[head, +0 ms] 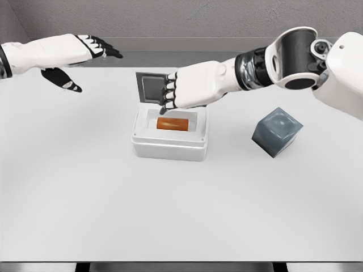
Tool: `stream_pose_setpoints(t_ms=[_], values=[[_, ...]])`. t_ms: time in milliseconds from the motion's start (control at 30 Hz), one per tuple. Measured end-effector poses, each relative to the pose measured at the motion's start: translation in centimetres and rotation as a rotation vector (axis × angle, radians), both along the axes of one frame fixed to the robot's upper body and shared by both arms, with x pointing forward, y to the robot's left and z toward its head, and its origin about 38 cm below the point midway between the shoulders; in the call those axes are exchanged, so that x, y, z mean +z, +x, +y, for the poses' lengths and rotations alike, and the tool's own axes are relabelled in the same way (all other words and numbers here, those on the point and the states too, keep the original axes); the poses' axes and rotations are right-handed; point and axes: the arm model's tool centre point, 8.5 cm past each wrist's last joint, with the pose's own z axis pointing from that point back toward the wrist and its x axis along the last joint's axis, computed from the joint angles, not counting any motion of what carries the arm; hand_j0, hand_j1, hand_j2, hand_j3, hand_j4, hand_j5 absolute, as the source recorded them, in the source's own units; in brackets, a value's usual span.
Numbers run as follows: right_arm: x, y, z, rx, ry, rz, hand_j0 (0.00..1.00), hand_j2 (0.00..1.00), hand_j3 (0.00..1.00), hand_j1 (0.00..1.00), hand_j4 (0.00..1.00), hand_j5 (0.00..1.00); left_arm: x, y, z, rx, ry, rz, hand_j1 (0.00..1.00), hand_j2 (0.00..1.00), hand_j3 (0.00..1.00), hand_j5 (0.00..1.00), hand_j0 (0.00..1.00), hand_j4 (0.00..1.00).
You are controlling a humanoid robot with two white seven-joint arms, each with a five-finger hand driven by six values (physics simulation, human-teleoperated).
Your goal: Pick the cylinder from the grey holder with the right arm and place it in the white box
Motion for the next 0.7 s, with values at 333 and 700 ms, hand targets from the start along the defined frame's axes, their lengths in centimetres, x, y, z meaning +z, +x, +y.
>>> stream_pose_setpoints(t_ms=[333,700], values=[[3.4,-2.9,-7.6,-0.077,0.129,0.039,0.99,0.99,0.99,0.99,0.99,0.99,-0.2,0.7,-4.4,-0.094,0.037,0.008,1.00,1.00,1.00,1.00,1.00,1.00],[0.8,-5.4,-16.4,-0.248,0.510,0.445,1.00,1.00,1.00,1.00,1.00,1.00,-0.6,2.5,-3.8,-0.015,0.047,0.036,1.00,1.00,1.00,1.00,1.00,1.00]])
